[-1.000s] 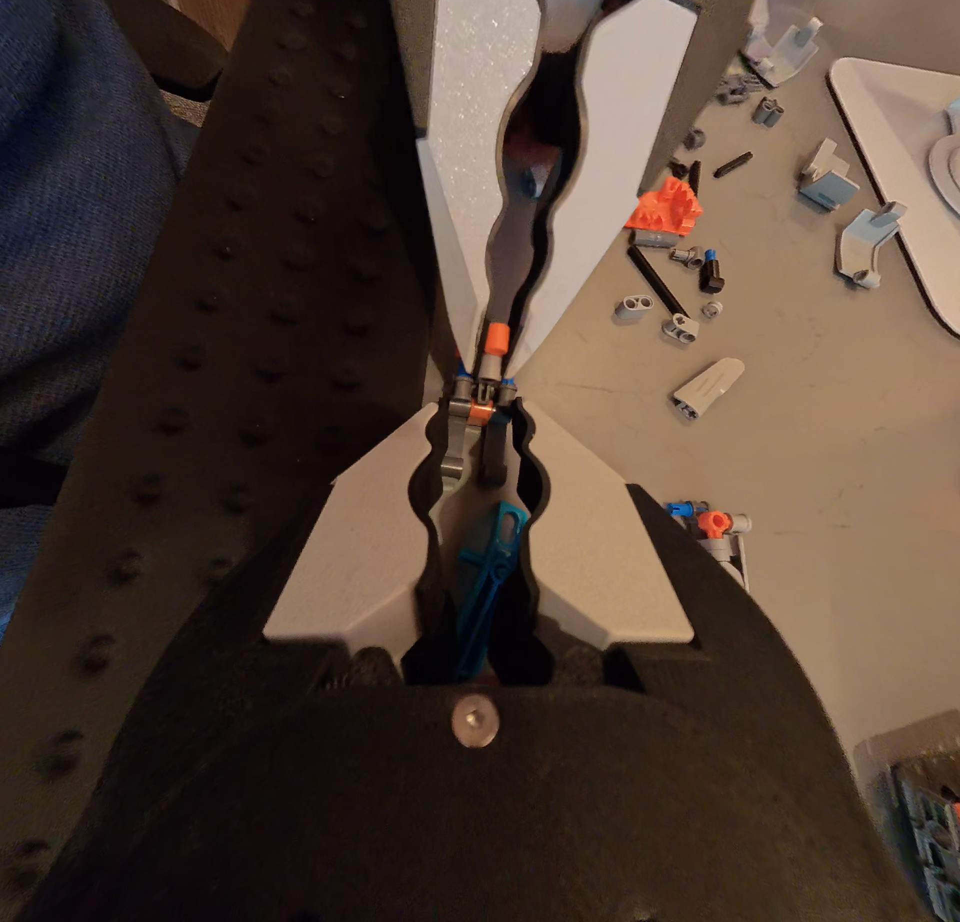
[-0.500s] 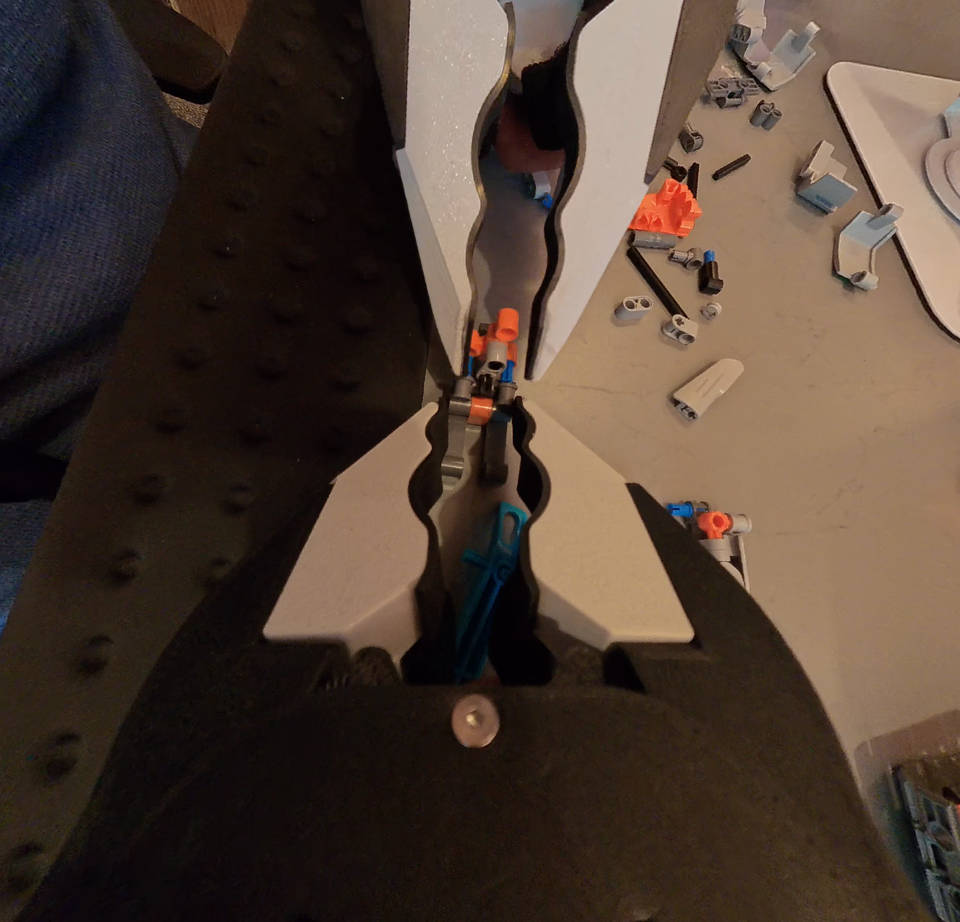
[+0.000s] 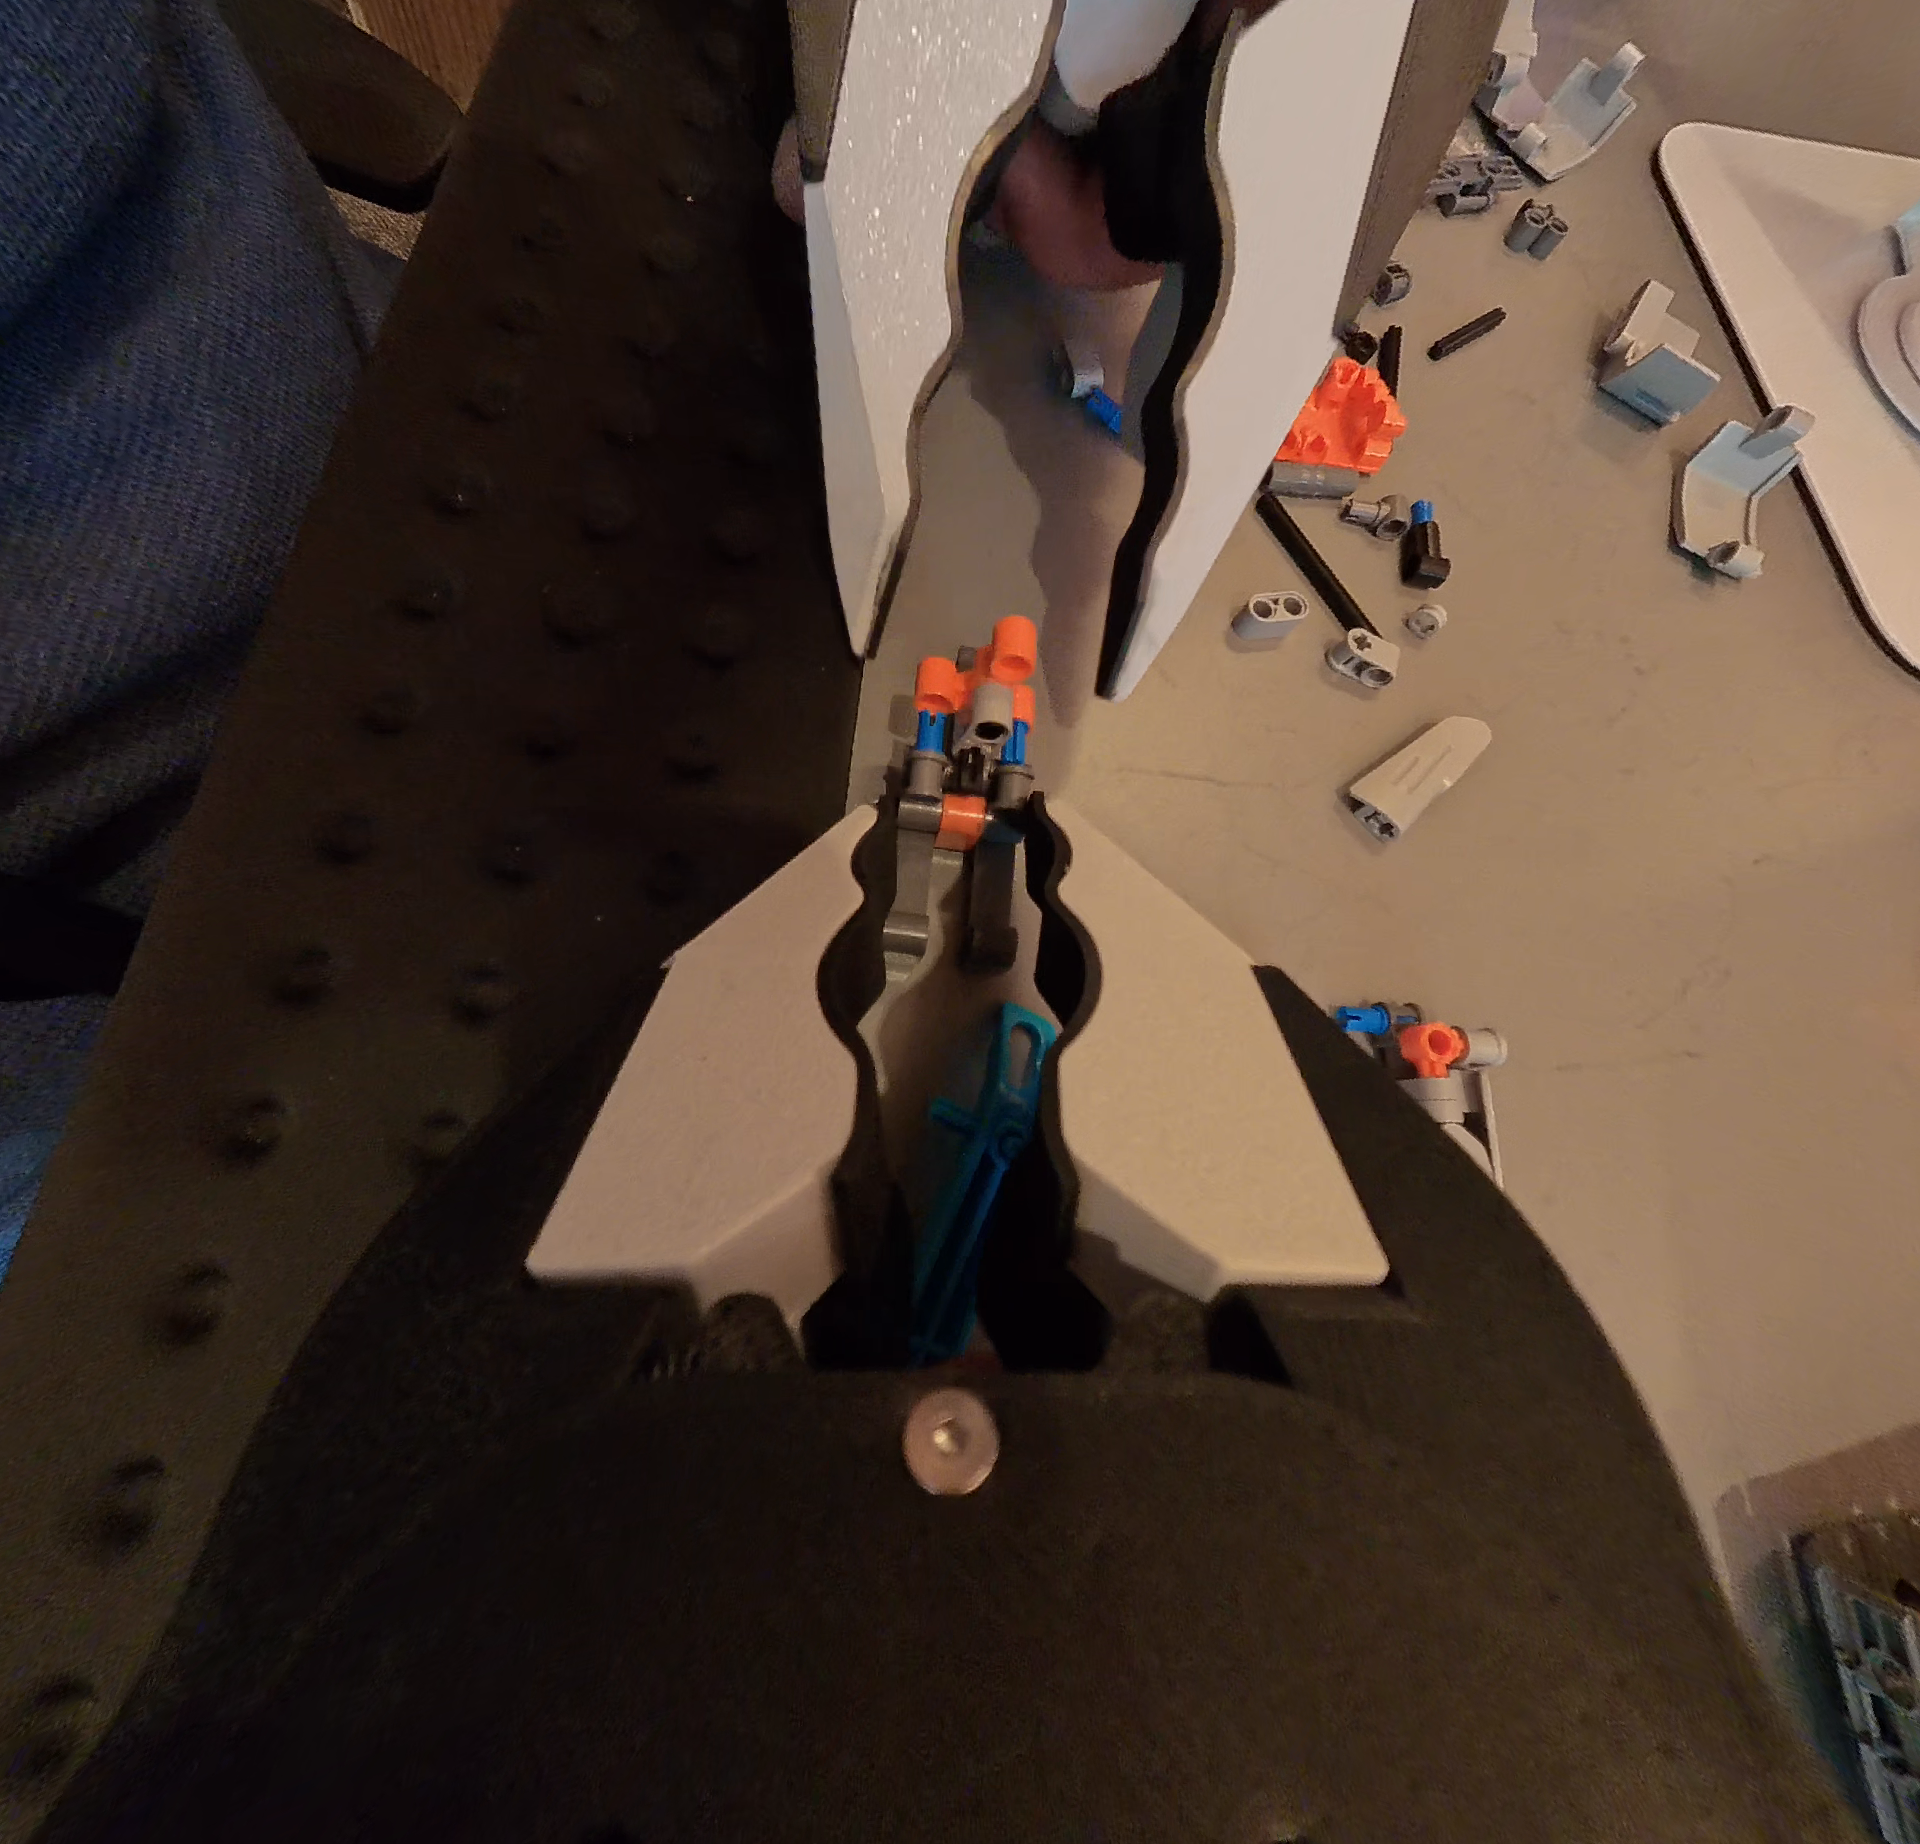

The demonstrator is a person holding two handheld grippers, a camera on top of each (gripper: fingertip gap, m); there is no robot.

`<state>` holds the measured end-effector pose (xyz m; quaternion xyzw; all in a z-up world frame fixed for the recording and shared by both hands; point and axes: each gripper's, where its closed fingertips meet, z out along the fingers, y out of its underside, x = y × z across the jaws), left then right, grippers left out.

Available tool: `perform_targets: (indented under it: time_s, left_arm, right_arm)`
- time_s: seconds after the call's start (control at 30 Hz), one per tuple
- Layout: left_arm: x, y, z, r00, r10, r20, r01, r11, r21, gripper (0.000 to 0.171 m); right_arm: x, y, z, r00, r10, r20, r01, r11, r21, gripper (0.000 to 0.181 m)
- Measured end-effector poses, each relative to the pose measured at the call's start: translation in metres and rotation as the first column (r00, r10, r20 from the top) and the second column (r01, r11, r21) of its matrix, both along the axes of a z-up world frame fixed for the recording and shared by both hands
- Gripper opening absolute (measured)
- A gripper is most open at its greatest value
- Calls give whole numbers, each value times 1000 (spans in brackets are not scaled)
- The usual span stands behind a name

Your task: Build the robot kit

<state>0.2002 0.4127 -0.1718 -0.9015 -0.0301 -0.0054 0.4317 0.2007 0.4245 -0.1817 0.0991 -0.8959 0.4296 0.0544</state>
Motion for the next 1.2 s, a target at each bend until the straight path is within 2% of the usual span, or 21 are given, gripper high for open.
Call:
perform_targets:
  time_s: [0.13,0.23,0.47,0.83,1.2]
  left_arm:
    - [1,4,-2,998,-1,67,0,1000,11,29]
    - [1,5,-7,998,7,63,-7,1000,-2,22]
    - [2,7,-6,999,0,37,0,1000,5,22]
    - [0,5,-8,993,-33,-112,17,990,-142,22]
    - [1,3,-9,992,-59,-113,25,959,-281,22]
  right_arm:
    - [0,0,0,1000,-1,-1,1,1000,0,23]
    - [0,0,0,1000,-1,-2,1,1000,-1,23]
    - [0,0,0,1000,-2,-5,2,1000,-1,23]
    - [0,0,0,1000,-4,-21,4,1000,8,22]
    - [-1,1,3,998,-7,-62,9,1000,21,23]
